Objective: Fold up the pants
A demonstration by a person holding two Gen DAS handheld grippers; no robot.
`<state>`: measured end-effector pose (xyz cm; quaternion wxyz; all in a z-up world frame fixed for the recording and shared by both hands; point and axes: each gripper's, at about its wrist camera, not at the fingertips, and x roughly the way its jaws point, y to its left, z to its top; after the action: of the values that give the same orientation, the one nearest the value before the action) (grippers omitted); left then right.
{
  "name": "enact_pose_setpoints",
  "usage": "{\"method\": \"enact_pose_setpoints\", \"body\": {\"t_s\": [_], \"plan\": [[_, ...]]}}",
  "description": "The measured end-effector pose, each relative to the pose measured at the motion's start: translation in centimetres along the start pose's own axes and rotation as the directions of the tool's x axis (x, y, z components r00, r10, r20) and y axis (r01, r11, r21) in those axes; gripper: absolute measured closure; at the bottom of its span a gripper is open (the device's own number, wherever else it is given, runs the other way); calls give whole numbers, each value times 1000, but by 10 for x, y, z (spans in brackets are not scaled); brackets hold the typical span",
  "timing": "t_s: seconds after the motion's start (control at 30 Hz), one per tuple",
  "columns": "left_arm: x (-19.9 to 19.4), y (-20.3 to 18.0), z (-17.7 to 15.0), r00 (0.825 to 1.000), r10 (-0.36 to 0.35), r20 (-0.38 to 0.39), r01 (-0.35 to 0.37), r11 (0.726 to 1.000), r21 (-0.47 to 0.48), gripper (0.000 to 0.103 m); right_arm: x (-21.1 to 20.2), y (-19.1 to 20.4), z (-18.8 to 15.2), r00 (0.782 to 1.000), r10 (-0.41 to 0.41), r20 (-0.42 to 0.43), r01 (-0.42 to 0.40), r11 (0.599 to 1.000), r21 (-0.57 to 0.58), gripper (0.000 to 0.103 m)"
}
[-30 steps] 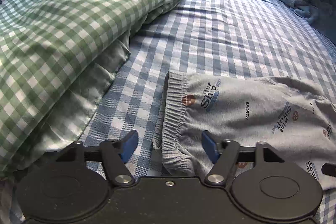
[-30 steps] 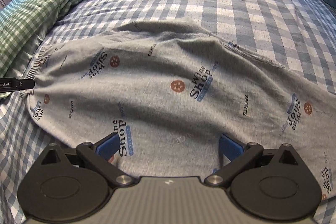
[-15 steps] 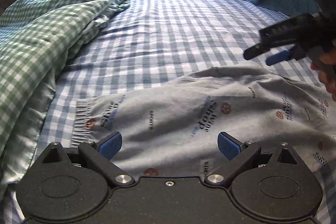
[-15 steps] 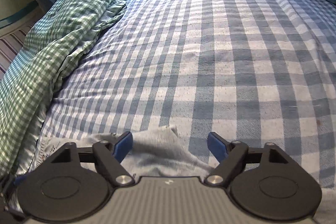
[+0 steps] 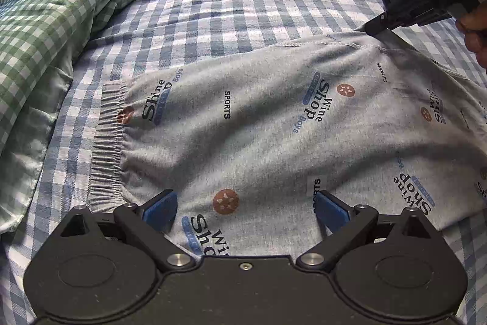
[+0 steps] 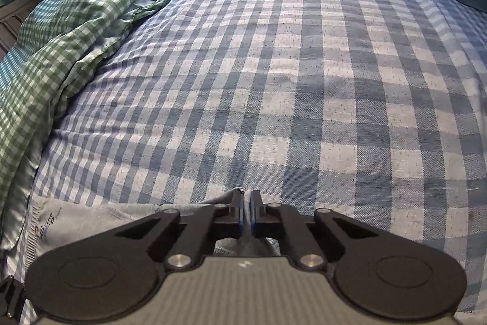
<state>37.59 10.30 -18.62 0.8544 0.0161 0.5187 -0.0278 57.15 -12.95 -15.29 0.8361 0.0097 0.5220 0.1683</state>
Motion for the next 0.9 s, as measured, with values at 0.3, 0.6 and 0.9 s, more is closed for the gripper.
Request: {"method": "enact_pose_setpoints", "body": {"t_s": [0.3, 0.6, 0.9], "plan": [[-17, 32, 28, 994, 34, 106, -17, 988, -152, 1, -58, 6, -64, 976, -128, 178, 139, 989, -51, 27], [35, 58, 65, 982, 170, -86, -186, 951, -247, 1, -97, 1, -201, 928, -357, 107, 356, 934, 26, 1], [-38, 22, 37, 989, 135, -61, -147, 944, -295, 1, -132, -32, -252, 939, -341, 53, 324, 925, 199, 0]]}}
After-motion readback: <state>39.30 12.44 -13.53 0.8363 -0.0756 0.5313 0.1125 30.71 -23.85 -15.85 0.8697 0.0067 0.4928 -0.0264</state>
